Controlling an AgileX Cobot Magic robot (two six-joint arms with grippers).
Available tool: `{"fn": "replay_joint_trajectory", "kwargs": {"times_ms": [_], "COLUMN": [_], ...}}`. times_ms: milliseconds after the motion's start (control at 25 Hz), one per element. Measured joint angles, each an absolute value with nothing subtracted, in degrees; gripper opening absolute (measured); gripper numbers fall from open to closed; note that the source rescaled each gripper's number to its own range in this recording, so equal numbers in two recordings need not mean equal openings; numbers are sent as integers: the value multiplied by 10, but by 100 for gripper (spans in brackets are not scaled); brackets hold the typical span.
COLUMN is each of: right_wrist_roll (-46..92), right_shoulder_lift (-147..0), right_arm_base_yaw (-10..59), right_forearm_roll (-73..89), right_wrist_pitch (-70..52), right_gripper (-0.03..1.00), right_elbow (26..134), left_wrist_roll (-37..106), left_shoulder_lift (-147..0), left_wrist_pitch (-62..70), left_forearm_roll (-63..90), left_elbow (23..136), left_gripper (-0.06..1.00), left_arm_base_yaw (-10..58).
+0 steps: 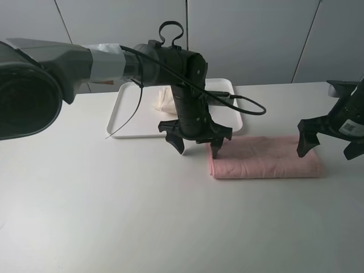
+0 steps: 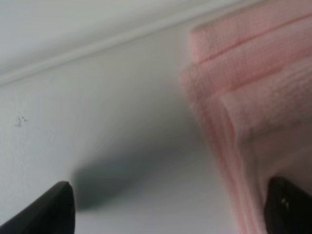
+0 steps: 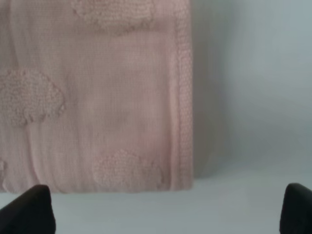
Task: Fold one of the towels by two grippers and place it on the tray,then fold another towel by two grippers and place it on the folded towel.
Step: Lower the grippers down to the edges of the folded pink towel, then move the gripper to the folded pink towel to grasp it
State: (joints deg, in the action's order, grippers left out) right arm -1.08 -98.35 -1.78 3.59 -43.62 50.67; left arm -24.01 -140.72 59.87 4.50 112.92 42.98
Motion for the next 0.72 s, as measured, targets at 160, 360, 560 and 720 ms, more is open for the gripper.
{"fn": "replay_joint_trajectory", "kwargs": {"times_ms": [160,360,560,720], "right_wrist_roll": [-11,-11,-11,-8], "right_shoulder_lift": [-984,-984,-984,-984], "right_arm_base_yaw": [-18,-18,-18,-18], "right_forearm_roll": [36,36,36,36], "right_wrist_pitch": [-441,-445,-447,-443], "right_gripper": [100,100,100,100], "right_elbow": [508,508,508,508], "left_wrist_roll": [-240,-239,-239,-228], "left_shoulder_lift": [-1425,-1452,-1464,-1464], "left_wrist_pitch": [622,667,685,685], "left_forearm_roll": [41,42,48,49], "left_elbow": [1159,1203,1225,1225], "left_gripper": [100,98,79,78], "left_arm_base_yaw": [429,429,429,429]}}
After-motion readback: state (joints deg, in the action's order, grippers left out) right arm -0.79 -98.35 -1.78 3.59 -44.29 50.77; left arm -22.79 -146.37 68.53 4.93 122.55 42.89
